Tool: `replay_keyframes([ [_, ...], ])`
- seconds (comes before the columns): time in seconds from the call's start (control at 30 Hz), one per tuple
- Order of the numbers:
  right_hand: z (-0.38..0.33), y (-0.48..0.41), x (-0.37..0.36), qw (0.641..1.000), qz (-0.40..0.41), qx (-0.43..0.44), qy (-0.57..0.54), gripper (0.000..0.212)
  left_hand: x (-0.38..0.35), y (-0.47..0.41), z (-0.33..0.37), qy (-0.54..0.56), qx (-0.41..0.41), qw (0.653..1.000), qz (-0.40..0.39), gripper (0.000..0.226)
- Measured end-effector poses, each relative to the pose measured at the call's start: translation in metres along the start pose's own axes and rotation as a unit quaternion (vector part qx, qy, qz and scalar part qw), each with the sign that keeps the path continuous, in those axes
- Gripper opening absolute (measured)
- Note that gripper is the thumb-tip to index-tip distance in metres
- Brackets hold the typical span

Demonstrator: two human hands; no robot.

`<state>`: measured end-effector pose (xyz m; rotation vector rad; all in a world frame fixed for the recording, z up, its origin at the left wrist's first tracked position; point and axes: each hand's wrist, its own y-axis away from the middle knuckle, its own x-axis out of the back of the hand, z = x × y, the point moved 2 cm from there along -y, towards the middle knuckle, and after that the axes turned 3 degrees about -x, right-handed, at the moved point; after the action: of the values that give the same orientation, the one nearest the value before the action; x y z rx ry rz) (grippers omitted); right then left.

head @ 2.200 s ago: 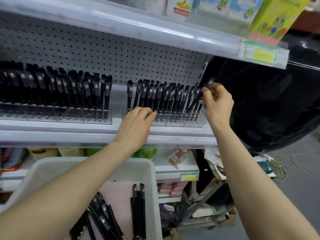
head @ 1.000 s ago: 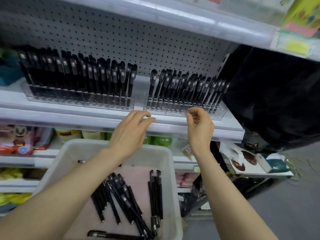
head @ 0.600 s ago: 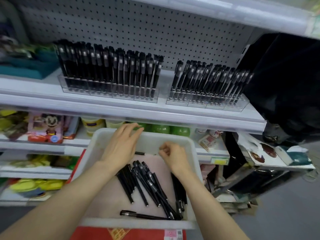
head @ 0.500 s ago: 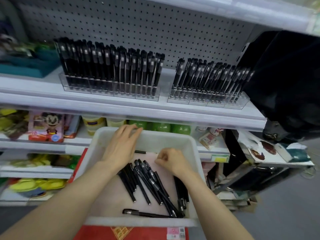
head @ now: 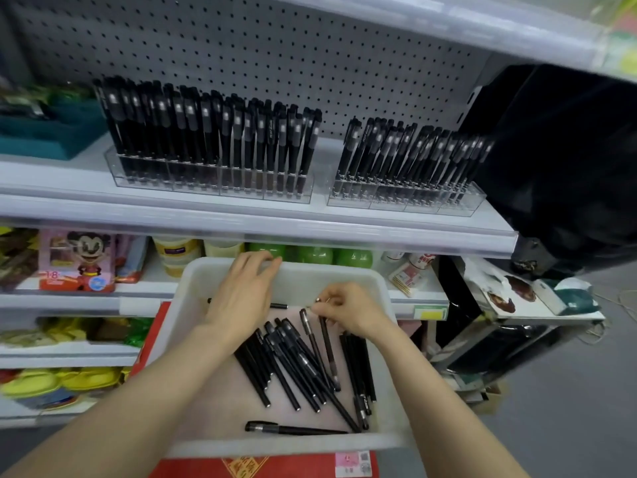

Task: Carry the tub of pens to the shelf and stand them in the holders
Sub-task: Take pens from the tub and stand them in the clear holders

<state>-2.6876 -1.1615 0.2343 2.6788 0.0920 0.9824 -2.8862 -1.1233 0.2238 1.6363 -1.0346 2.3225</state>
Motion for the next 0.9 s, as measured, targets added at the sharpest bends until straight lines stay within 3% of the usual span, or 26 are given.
replay_keyframes([
  [0.13,-0.023,0.005,0.037,0.982,0.138,0.066,-0.109,0.012,0.009,-0.010,0.018,0.061,-0.024,0.998,0.019,0.034],
  [0.27,-0.039,0.005,0.063,0.938,0.194,0.101,-0.268,0.006,0.015,-0.028,0.040,0.100,-0.024,0.995,-0.017,0.037],
  [0.4,-0.042,0.009,0.083,0.911,0.235,0.100,-0.324,0.008,0.016,-0.045,0.051,0.117,-0.040,0.992,-0.025,0.021],
  [0.47,-0.035,0.010,0.091,0.924,0.263,0.117,-0.251,0.002,0.018,-0.053,0.053,0.111,-0.044,0.993,-0.014,0.019],
  [0.53,-0.031,0.010,0.098,0.928,0.321,0.190,0.003,0.011,0.021,-0.063,0.055,0.069,-0.071,0.995,0.001,0.018],
  [0.57,-0.031,0.010,0.098,0.906,0.333,0.235,0.117,0.012,0.024,-0.069,0.057,0.045,-0.086,0.995,0.005,0.016],
  [0.63,-0.035,0.010,0.100,0.870,0.327,0.292,0.227,0.009,0.029,-0.084,0.061,0.008,-0.110,0.994,0.010,0.017],
  [0.7,-0.039,0.008,0.103,0.855,0.322,0.317,0.254,0.011,0.031,-0.101,0.067,-0.015,-0.134,0.991,0.009,0.019],
  [0.8,-0.037,0.006,0.119,0.870,0.316,0.303,0.228,0.012,0.036,-0.124,0.080,-0.019,-0.173,0.984,0.031,0.022],
  [0.9,-0.026,0.006,0.145,0.882,0.338,0.257,0.203,0.012,0.042,-0.143,0.091,0.016,-0.133,0.989,0.054,0.053],
])
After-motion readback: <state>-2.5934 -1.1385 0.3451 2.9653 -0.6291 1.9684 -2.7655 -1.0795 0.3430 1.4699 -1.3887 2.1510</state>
